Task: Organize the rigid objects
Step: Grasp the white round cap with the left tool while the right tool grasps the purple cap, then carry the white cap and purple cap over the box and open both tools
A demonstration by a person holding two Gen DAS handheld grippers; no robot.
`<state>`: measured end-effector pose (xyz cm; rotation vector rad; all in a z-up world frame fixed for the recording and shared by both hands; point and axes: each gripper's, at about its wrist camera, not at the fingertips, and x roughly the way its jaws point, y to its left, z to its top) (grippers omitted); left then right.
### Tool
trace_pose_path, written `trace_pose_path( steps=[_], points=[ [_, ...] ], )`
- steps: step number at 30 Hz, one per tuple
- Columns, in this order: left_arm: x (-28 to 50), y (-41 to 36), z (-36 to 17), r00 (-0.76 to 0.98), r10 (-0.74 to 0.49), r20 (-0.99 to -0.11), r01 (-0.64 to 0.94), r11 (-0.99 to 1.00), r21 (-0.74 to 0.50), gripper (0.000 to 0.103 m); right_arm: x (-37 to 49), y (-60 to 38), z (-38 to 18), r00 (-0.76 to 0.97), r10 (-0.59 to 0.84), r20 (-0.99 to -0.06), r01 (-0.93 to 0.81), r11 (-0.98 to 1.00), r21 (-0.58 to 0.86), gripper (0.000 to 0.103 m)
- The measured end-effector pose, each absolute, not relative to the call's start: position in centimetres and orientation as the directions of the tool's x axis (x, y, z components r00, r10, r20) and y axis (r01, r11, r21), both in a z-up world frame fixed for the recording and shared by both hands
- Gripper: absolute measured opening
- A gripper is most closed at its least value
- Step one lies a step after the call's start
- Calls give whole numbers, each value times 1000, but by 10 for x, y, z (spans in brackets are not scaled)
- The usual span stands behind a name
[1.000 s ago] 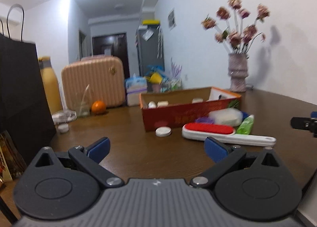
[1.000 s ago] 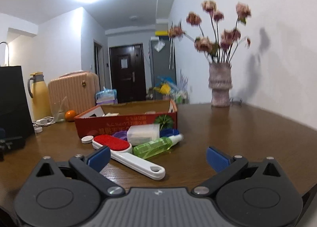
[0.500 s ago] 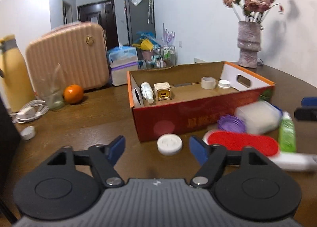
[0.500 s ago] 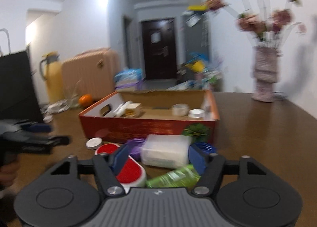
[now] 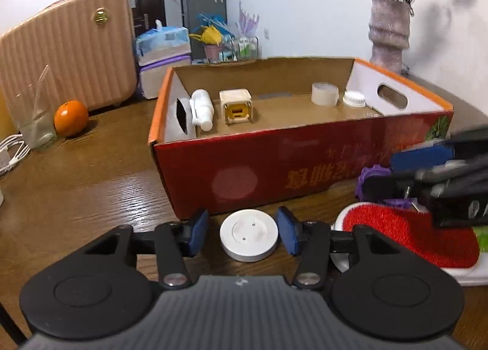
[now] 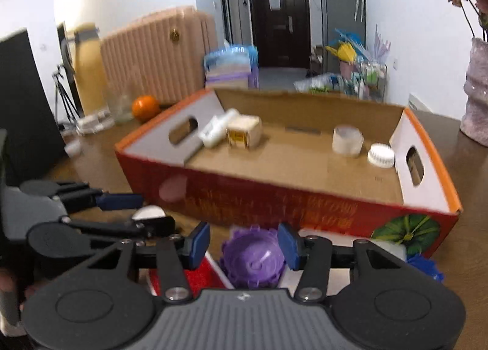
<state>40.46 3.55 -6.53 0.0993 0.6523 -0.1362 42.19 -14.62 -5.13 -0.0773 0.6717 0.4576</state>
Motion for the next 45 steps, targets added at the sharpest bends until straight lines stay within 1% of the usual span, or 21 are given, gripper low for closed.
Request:
trace_pose_path(
  steps=[1,3,5,6,8,10,12,14,15,16,17,21,23,25,29,31,35,38,41,45],
  points=[
    [404,36,-65,785,-96,-612,156,987,45,45,420,-146,-52,697,366,-617,-424,904,57,48],
    [401,37,-64,783,-104,-613,164,986,42,40,417,-150,-53,711,326,-623,-394,919,31,49],
    [398,37,-65,786,-104,-610,164,986,43,40,417,-154,-54,713,326,-621,-385,922,42,54],
    [396,36,-64,786,-103,-610,165,985,46,40,417,-154,-54,715,322,-621,-384,923,36,55],
    [395,35,-64,786,-103,-609,170,984,53,40,417,-149,-55,709,326,-625,-394,919,33,63],
    [393,34,-64,786,-101,-610,170,984,55,40,422,-146,-56,685,357,-635,-408,910,72,65],
    [391,34,-64,786,-98,-610,168,984,58,40,425,-142,-60,665,379,-644,-415,904,103,65],
    [389,34,-63,786,-90,-612,163,985,65,40,424,-132,-64,686,323,-651,-406,913,25,64],
    [388,33,-63,786,-85,-612,161,985,70,40,422,-130,-65,690,317,-650,-406,914,15,63],
    [386,33,-62,787,-81,-612,158,985,73,40,421,-130,-65,691,317,-650,-408,913,12,60],
    [385,33,-62,785,-78,-614,157,985,76,40,420,-130,-65,694,310,-650,-404,915,4,53],
    [375,33,-55,799,-63,-599,145,985,91,40,413,-131,-60,722,288,-629,-394,918,-32,52],
    [366,32,-45,817,-49,-575,132,986,103,40,403,-132,-50,747,292,-597,-394,918,-44,52],
    [349,31,-32,845,-31,-533,113,986,122,40,383,-137,-33,780,303,-548,-397,916,-58,52],
    [289,26,-2,920,7,-392,57,987,152,40,335,-156,-3,834,312,-455,-385,920,-75,52],
    [260,24,9,938,13,-346,37,990,139,40,303,-167,9,854,302,-424,-365,928,-74,52],
    [197,20,26,960,-10,-281,29,998,64,40,244,-184,27,884,299,-359,-338,940,-49,52],
    [151,15,36,976,-14,-219,23,999,42,40,190,-193,36,912,290,-289,-318,946,-56,52],
    [114,13,41,980,-36,-197,39,999,13,40,149,-201,37,921,292,-259,-313,949,-42,52],
    [78,3,45,985,-51,-166,54,998,11,40,108,-211,33,933,286,-219,-295,955,-9,52]
  ],
)
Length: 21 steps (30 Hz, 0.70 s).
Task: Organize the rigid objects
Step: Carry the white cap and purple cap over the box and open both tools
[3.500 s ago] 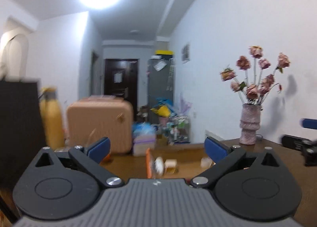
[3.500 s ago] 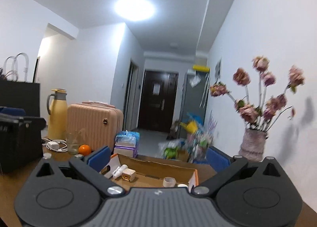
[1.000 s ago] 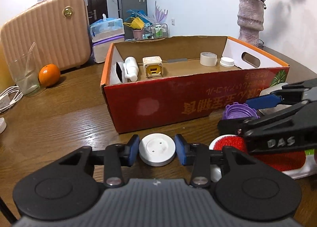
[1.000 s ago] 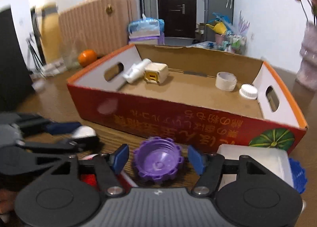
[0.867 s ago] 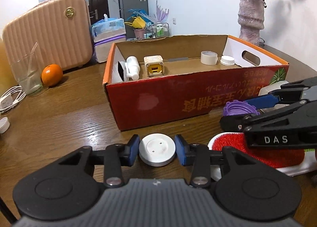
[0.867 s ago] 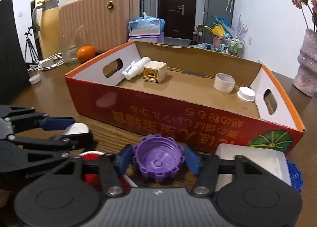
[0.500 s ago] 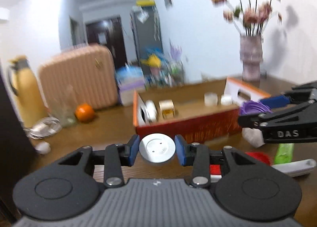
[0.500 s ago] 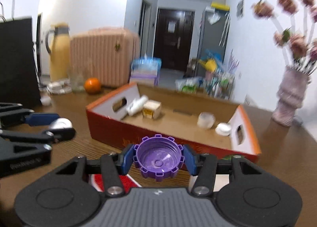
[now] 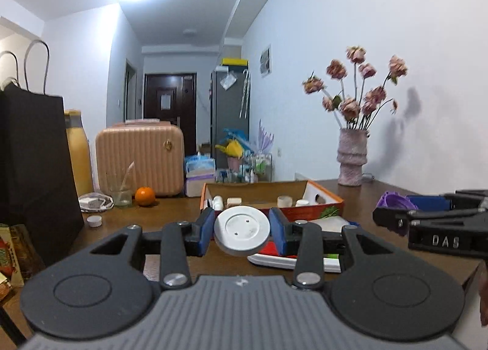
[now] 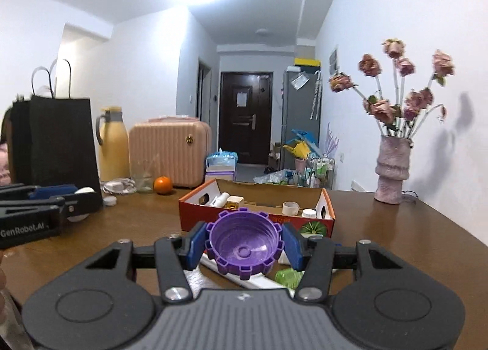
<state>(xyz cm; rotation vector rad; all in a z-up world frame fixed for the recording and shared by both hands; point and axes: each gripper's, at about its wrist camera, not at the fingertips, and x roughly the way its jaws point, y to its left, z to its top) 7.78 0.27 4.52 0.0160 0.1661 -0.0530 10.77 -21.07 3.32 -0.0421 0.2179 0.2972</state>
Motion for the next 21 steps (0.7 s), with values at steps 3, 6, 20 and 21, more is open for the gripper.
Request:
trace_pose_path(
  steps=[3,6,20,21],
  points=[
    [58,-2,52,987,-74,-139,78,997,20,40,84,-215,35,940,274,-202,-281,960,-5,52],
    [47,-3,59,991,-84,-105,87,996,26,40,68,-219,39,946,264,-189,-272,962,-15,52],
    [87,2,63,991,-59,-120,60,998,9,40,103,-226,44,961,221,-163,-223,975,8,52],
    [94,2,63,991,-53,-124,55,998,12,40,109,-227,45,962,219,-163,-220,975,11,52]
  ],
)
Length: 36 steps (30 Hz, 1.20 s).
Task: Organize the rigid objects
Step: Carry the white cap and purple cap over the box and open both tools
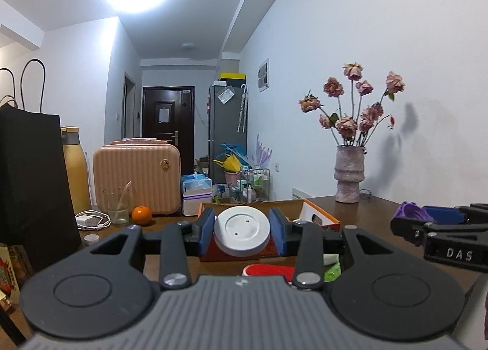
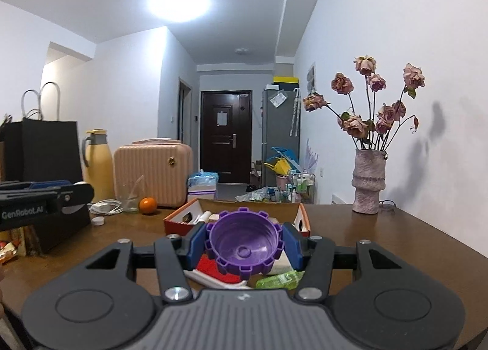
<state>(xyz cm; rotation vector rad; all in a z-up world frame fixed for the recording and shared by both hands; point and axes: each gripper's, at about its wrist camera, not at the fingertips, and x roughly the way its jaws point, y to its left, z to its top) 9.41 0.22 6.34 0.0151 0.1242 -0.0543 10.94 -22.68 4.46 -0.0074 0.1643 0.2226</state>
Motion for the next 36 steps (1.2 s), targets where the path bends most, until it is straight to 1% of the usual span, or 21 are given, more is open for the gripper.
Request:
trace_pose_path(
  steps=[7,10,15,17,22,25,26,28,31,34,36],
  points=[
    [162,8,62,988,-55,-145,57,998,13,40,178,-221,55,963,233,-138,-233,972,19,52],
    [198,12,64,991,-61,-121,61,998,-4,40,221,-217,59,959,255,-124,-252,967,45,52],
    [264,13,74,994,-45,-100,47,999,19,40,293,-203,67,958,257,-129,-257,966,16,52],
    [296,14,75,989,-60,-137,62,998,13,40,324,-199,68,951,271,-146,-270,962,26,52],
    [372,10,71,976,-66,-208,76,996,43,40,407,-190,68,925,301,-233,-299,953,42,52],
    [424,7,63,951,-142,-274,158,987,33,40,460,-185,65,893,325,-311,-321,945,65,52],
    [443,7,59,943,-152,-297,166,986,24,40,479,-184,63,877,340,-339,-333,939,81,52],
    [481,3,51,912,-179,-370,202,979,25,40,519,-180,57,828,378,-414,-369,923,105,52],
    [536,-3,34,846,-154,-511,191,981,21,40,584,-173,38,744,366,-559,-361,924,124,52],
    [572,-6,14,786,-146,-601,186,983,4,40,631,-172,15,685,343,-642,-318,934,160,52],
    [584,-7,2,756,-167,-633,207,978,-10,40,649,-170,0,670,337,-662,-300,938,175,52]
  ],
)
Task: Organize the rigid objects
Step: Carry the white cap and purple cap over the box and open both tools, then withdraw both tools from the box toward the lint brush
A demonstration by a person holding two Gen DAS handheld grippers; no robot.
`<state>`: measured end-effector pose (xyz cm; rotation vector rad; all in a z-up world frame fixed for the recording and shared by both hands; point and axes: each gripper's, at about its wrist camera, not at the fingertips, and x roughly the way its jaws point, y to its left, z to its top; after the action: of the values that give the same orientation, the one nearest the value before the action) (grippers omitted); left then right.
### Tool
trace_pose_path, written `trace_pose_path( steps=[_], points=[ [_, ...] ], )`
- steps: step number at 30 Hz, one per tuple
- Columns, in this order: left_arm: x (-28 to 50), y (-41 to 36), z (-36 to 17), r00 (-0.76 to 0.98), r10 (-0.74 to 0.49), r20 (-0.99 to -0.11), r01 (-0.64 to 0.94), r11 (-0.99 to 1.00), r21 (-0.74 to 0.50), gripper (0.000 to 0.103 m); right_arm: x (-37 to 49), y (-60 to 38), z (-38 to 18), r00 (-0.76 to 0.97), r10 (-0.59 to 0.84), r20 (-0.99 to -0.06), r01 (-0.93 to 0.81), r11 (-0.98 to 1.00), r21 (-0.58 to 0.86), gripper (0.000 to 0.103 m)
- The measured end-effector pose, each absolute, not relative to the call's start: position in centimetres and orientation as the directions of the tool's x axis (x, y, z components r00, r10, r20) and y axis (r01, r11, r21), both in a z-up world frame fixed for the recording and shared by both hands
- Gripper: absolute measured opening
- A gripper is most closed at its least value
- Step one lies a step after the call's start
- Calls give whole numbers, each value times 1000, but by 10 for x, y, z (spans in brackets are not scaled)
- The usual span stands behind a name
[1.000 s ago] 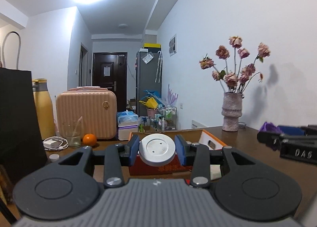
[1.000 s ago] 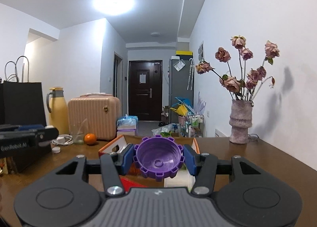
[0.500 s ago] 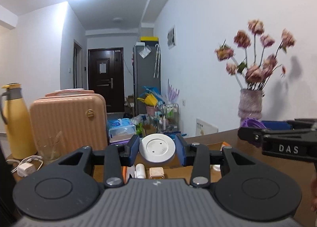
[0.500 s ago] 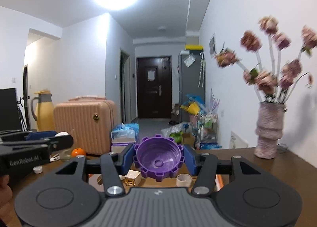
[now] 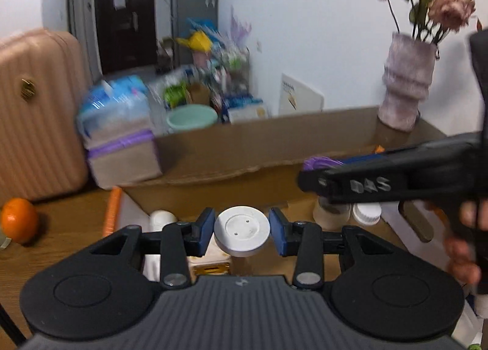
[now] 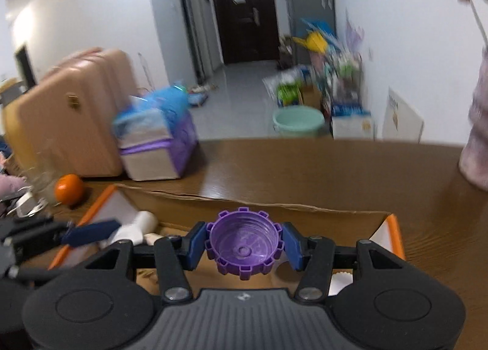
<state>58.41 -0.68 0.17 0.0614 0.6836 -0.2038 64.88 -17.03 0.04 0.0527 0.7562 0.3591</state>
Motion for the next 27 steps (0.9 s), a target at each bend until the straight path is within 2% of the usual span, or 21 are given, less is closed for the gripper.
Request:
trace_pose_path(
  steps=[3,5,6,10,13,18,22,25,27],
  points=[
    [596,-7,-10,733,-172,-658,214,977,-17,40,661,-164,-14,657,346,-670,-305,935,183,52],
    [600,-5,-10,732,-175,-659,214,977,-22,45,663,-158,-23,646,350,-678,-317,931,179,53],
    [603,-7,-10,729,-170,-664,218,976,-11,51,665,-158,-26,647,343,-681,-303,935,182,54],
    [599,-6,-13,737,-175,-653,219,976,-14,68,670,-166,-35,636,328,-698,-260,943,207,65],
    [593,-4,-7,744,-177,-644,218,976,-16,69,664,-175,-32,633,343,-694,-243,939,242,65],
    [571,2,25,779,-149,-609,193,981,8,77,639,-181,1,660,327,-677,-250,945,212,66],
    [541,8,51,790,-85,-607,143,989,47,81,607,-190,36,689,320,-650,-271,946,178,82],
    [516,15,67,786,-42,-617,98,993,57,82,580,-197,56,692,308,-653,-274,949,158,82],
    [500,18,77,791,-21,-611,76,995,65,86,561,-202,68,697,298,-653,-271,952,144,82]
  ],
)
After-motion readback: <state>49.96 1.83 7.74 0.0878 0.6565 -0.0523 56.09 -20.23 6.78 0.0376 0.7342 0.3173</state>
